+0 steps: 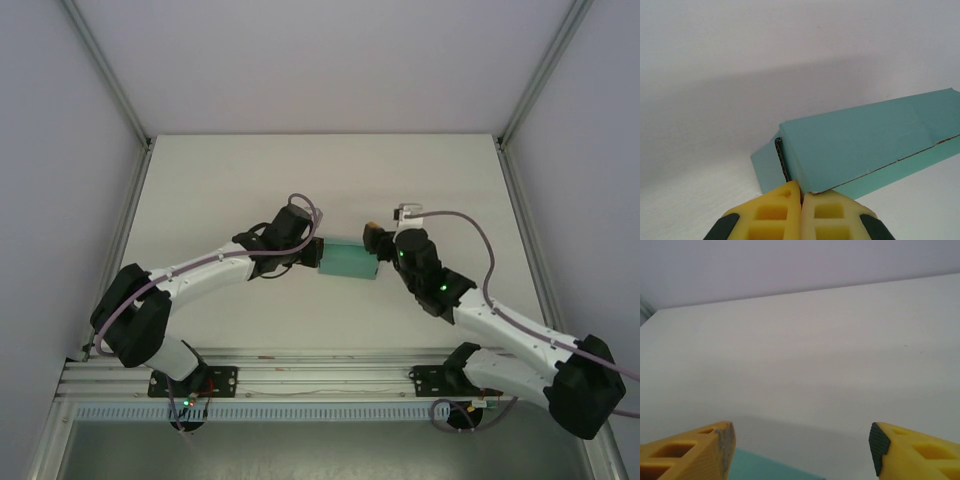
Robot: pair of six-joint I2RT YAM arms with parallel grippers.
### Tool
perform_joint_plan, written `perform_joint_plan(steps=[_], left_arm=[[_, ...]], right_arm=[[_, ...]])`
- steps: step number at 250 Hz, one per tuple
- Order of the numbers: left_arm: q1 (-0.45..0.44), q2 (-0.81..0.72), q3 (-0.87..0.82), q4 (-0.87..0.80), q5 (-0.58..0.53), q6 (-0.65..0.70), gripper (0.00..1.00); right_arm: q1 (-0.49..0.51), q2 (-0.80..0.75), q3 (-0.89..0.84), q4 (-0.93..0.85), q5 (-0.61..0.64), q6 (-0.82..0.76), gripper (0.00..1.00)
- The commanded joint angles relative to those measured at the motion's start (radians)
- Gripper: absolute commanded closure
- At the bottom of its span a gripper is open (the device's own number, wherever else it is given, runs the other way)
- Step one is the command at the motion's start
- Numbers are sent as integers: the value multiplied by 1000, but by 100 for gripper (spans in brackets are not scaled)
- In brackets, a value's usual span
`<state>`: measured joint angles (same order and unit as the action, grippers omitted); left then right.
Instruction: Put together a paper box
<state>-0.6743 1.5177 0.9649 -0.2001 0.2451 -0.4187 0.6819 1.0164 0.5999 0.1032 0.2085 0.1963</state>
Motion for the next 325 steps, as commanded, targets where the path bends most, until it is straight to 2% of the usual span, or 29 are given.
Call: perform_joint_plan(steps=[1,88,105,118,134,156,175,192,210,249,304,325], left_arm=[[-8,45,-54,-157,-16,6,100],[-8,12,-24,-172,1,30,100],[-8,-6,-9,-184,13,39,100],[-8,-21,8,-202,22,52,76],[-8,-44,29,-233,18,58,61],[-8,-89,47,-255,11,65,55],[-8,-125,56,-253,-17,53,41],[-3,-139,69,-243,-58,39,39],[18,-131,85,-220,-66,29,32],[84,-62,130,-180,46,10,31],[123,34,108,-86,174,-12,32],[137,61,75,-59,198,-27,40]], right_arm=[[-39,68,6,-68,-31,62,32],[-56,227,-120,19,-50,144,45],[-58,241,-147,49,-77,159,51],[-56,247,-165,73,-103,167,55],[-57,255,-177,80,-114,170,57],[-57,257,-180,66,-100,181,60],[-57,250,-192,81,-107,186,61],[-56,244,-206,101,-113,189,61],[-57,239,-210,105,-113,184,61],[-57,240,-208,102,-115,182,62],[-56,232,-224,118,-110,190,62],[-56,235,-228,113,-110,190,62]])
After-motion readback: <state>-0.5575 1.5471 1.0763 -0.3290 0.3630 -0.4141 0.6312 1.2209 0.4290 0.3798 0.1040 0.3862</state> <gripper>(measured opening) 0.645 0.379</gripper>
